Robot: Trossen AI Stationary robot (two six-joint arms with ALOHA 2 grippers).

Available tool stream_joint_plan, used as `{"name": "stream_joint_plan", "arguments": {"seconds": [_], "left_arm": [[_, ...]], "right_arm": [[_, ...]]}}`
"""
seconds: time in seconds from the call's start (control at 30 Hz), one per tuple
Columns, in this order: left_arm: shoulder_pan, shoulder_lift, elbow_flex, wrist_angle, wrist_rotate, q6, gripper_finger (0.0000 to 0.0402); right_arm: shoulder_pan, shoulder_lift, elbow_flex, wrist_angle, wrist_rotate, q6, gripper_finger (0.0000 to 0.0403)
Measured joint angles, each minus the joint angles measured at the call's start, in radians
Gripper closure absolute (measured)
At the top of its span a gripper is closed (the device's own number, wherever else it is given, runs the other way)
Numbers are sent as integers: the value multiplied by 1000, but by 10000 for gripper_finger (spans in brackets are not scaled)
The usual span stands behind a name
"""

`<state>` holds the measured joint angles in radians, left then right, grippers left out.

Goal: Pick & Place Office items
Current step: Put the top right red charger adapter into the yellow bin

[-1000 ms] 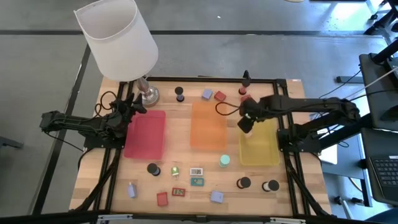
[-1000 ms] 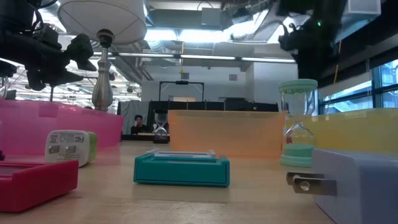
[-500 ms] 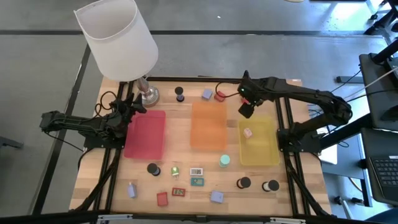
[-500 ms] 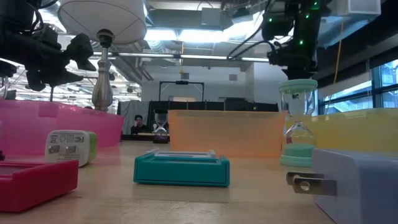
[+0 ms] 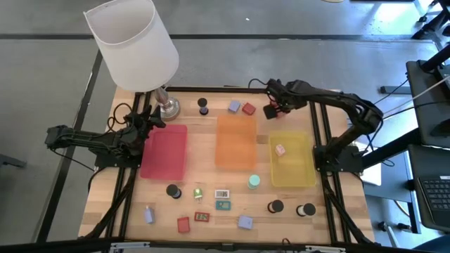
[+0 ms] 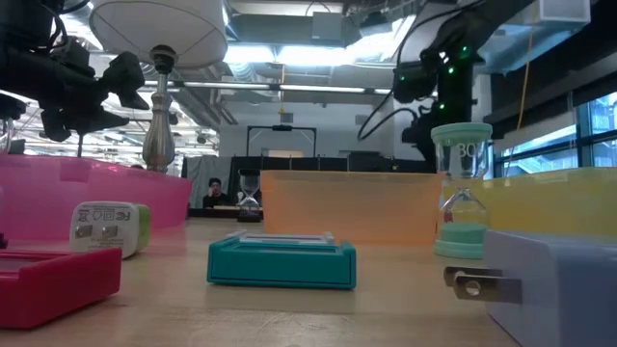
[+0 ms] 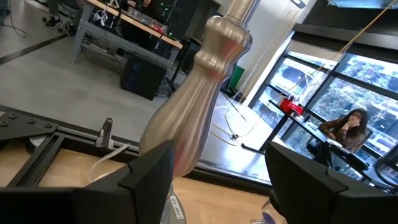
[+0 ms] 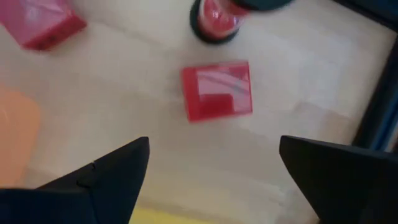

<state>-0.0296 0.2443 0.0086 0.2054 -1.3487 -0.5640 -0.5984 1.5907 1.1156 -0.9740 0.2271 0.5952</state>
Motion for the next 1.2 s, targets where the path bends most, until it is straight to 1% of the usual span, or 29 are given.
{"name": "stream_joint_plan", "arguments": {"seconds": [0.13, 0.33, 0.47, 0.6, 0.73, 0.87, 0.93, 1.03, 1.2], "left_arm": [[0, 0, 0, 0, 0, 0, 155], [0, 0, 0, 0, 0, 1, 155], [0, 0, 0, 0, 0, 1, 155], [0, 0, 0, 0, 0, 1, 155], [0, 0, 0, 0, 0, 1, 155], [0, 0, 0, 0, 0, 1, 155], [0, 0, 0, 0, 0, 1, 155], [0, 0, 0, 0, 0, 1, 155], [0, 0, 0, -1, -1, 2, 155]], "right_arm": [[-25, 42, 0, 26, -4, -64, 22], [-57, 72, 0, 37, -11, -175, 21], [-92, 75, 0, 107, -17, -246, 21], [-139, 75, 0, 158, -86, -270, 21], [-179, 75, 0, 159, -150, -271, 21], [-194, 75, -6, 165, -238, -326, 21], [-194, 75, -24, 168, -242, -349, 21], [-195, 75, -57, 180, -221, -348, 21], [-195, 75, -65, 191, -219, -364, 21]]}}
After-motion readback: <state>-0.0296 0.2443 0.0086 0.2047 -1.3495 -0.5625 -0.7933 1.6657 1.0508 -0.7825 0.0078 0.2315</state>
